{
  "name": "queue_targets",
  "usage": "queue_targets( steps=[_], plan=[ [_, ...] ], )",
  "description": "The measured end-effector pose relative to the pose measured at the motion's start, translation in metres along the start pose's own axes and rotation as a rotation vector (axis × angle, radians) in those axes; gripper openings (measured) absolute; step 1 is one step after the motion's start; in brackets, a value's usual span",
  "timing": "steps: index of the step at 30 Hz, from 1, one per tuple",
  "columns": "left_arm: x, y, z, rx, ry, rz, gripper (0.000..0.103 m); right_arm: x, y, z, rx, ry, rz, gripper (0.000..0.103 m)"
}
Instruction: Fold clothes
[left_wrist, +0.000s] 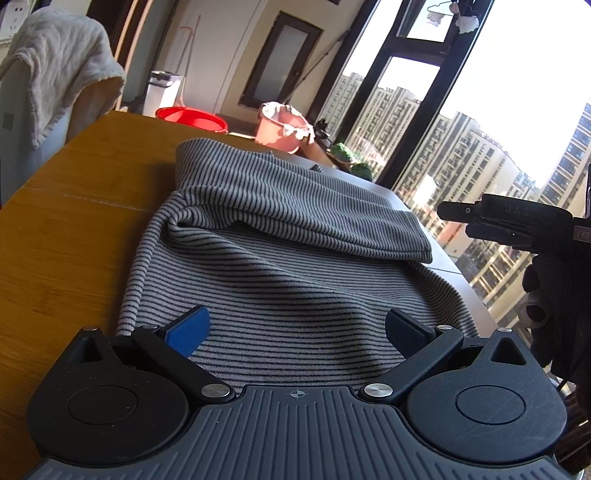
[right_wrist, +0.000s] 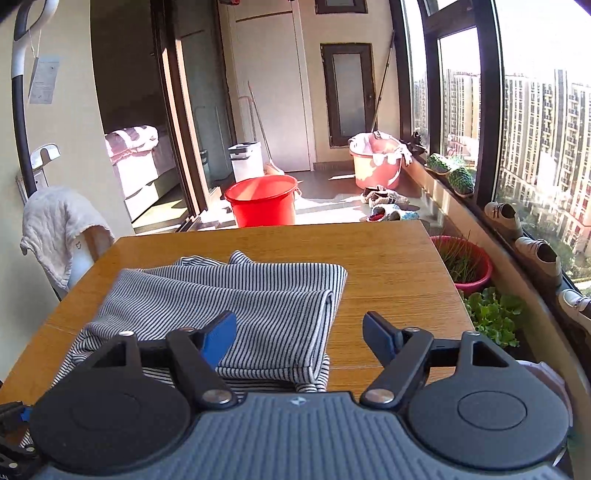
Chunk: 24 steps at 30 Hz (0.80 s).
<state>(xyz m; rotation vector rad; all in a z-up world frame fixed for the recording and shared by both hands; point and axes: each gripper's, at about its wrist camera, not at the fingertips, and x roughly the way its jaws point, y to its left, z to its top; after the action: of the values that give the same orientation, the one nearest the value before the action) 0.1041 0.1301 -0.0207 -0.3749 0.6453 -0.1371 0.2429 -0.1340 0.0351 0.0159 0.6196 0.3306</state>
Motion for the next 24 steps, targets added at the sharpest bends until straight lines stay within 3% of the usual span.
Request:
queue_targets(
  steps=[4, 6, 7, 8, 9, 13, 18, 21, 24],
  plan=[
    [0.000, -0.003, 0.012, -0.005, 0.030, -0.058, 0.103, 0.032, -0.011, 0.005, 0.009, 0.053, -0.005, 0.061],
    [-0.004, -0.005, 0.019, 0.002, 0.026, -0.063, 0.103, 0.054, -0.014, 0.006, 0.019, 0.120, 0.049, 0.059],
    [-0.007, -0.006, 0.023, 0.007, 0.023, -0.063, 0.103, 0.062, -0.013, 0.007, 0.017, 0.153, 0.077, 0.034],
    [-0.009, -0.007, 0.027, 0.013, 0.019, -0.060, 0.103, 0.064, -0.007, 0.010, -0.016, 0.160, 0.086, 0.020],
    [-0.011, -0.007, 0.031, 0.017, 0.014, -0.053, 0.103, 0.064, 0.001, 0.014, -0.052, 0.158, 0.096, 0.014],
    [-0.007, -0.004, 0.046, 0.027, 0.004, -0.014, 0.103, 0.034, 0.039, 0.063, -0.225, -0.024, 0.138, 0.012],
    [0.011, 0.002, 0.049, 0.027, 0.037, 0.051, 0.103, 0.025, 0.038, 0.109, -0.201, -0.140, 0.153, 0.012],
    [0.023, 0.012, 0.039, 0.010, 0.086, 0.090, 0.103, 0.052, 0.012, 0.094, -0.123, -0.072, 0.127, 0.013],
    [0.024, 0.014, 0.034, 0.069, 0.085, 0.099, 0.103, 0.086, -0.026, 0.049, -0.043, 0.069, 0.077, 0.019]
  ],
)
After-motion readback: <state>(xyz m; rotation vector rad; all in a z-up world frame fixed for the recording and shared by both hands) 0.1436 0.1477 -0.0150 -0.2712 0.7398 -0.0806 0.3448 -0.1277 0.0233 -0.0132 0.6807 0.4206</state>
